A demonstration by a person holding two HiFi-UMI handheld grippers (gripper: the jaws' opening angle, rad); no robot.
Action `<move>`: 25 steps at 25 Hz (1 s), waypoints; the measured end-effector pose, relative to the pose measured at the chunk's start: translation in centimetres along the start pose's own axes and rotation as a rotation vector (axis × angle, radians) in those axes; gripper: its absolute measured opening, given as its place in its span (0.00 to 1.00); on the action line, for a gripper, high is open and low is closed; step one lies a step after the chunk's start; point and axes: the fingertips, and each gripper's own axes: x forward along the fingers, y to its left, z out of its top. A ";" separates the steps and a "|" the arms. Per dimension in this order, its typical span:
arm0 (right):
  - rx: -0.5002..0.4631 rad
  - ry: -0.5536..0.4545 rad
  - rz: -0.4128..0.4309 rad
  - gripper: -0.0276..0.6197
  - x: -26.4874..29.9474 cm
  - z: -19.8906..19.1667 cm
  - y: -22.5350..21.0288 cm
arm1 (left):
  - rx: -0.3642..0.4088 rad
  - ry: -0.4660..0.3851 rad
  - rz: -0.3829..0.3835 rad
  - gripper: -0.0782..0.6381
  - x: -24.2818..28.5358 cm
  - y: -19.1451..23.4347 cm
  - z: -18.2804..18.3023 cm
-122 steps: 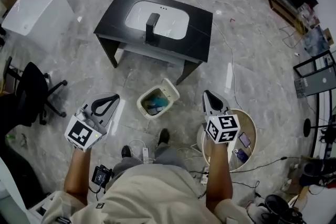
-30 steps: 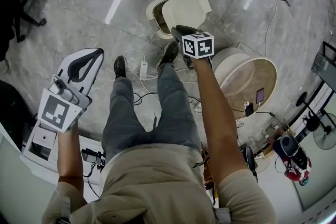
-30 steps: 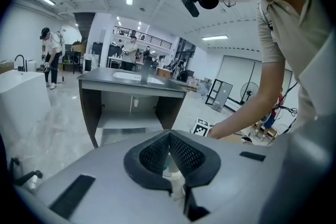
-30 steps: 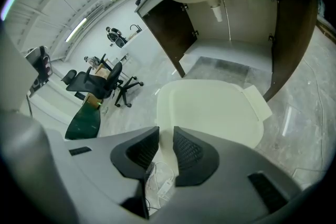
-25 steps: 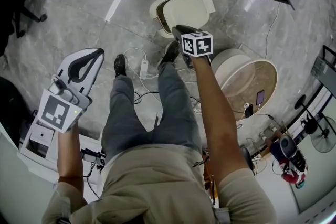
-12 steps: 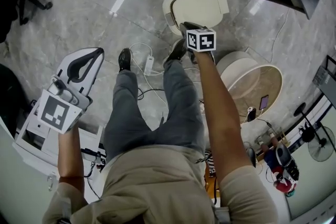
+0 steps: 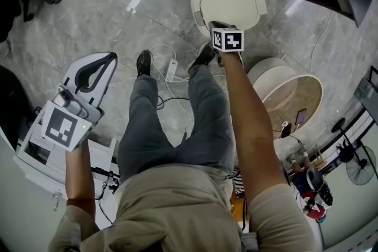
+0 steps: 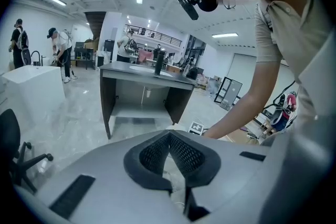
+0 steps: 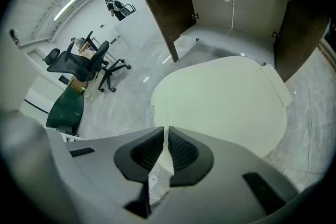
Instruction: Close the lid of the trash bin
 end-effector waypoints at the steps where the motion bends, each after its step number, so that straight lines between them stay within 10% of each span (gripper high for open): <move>1: 0.001 0.002 -0.003 0.10 0.2 0.0 -0.1 | 0.001 0.001 0.001 0.13 0.0 0.1 -0.1; 25: -0.003 0.016 -0.052 0.08 0.1 0.2 -0.3 | 0.035 0.008 0.002 0.13 -1.0 0.0 0.5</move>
